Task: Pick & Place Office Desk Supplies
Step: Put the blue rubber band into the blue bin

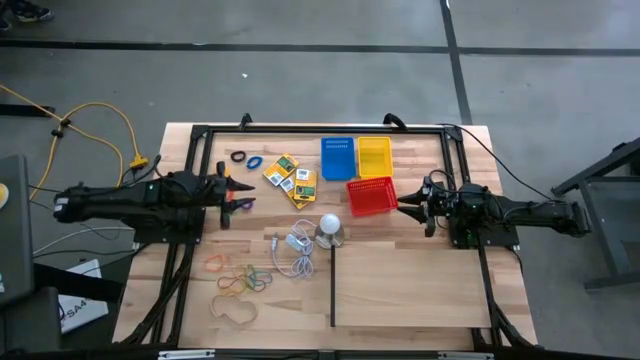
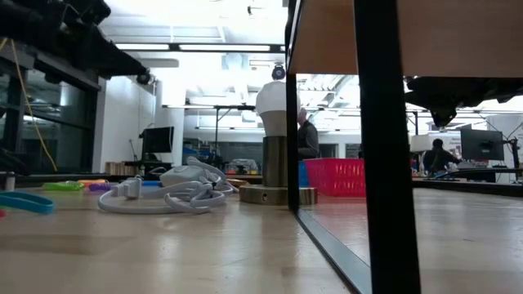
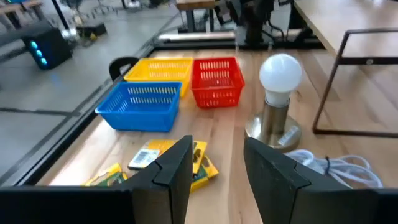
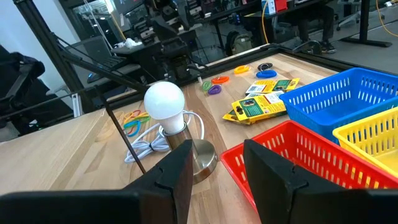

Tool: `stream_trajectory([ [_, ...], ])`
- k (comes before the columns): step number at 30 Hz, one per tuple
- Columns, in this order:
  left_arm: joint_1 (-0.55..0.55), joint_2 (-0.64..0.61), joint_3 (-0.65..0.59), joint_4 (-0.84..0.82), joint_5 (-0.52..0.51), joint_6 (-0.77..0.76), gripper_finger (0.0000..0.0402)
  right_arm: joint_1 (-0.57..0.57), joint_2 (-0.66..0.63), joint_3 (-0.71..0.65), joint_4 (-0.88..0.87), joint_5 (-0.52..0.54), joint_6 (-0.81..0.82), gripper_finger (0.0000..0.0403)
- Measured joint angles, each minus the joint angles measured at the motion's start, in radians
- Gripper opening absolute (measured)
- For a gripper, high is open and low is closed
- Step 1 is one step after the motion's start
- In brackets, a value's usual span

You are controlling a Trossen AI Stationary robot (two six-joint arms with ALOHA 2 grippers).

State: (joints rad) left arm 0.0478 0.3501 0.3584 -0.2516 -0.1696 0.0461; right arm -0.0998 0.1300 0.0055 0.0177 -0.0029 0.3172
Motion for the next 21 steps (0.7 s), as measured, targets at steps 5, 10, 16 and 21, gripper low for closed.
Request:
stream_trajectory([
  [5, -0.097, 0.105, 0.11, -0.133, -0.103, -0.078, 0.0138, 0.0, 0.0, 0.0, 0.0, 0.0, 0.0, 0.013],
  [10, -0.199, 0.229, 0.179, -0.2, -0.151, -0.159, 0.0138, 0.0, 0.0, 0.0, 0.0, 0.0, 0.0, 0.013],
  [16, -0.304, 0.365, 0.196, -0.245, -0.169, -0.262, 0.0138, 0.0, 0.0, 0.0, 0.0, 0.0, 0.0, 0.013],
  [21, -0.387, 0.488, 0.196, -0.26, -0.169, -0.38, 0.0138, 0.0, 0.0, 0.0, 0.0, 0.0, 0.0, 0.013],
])
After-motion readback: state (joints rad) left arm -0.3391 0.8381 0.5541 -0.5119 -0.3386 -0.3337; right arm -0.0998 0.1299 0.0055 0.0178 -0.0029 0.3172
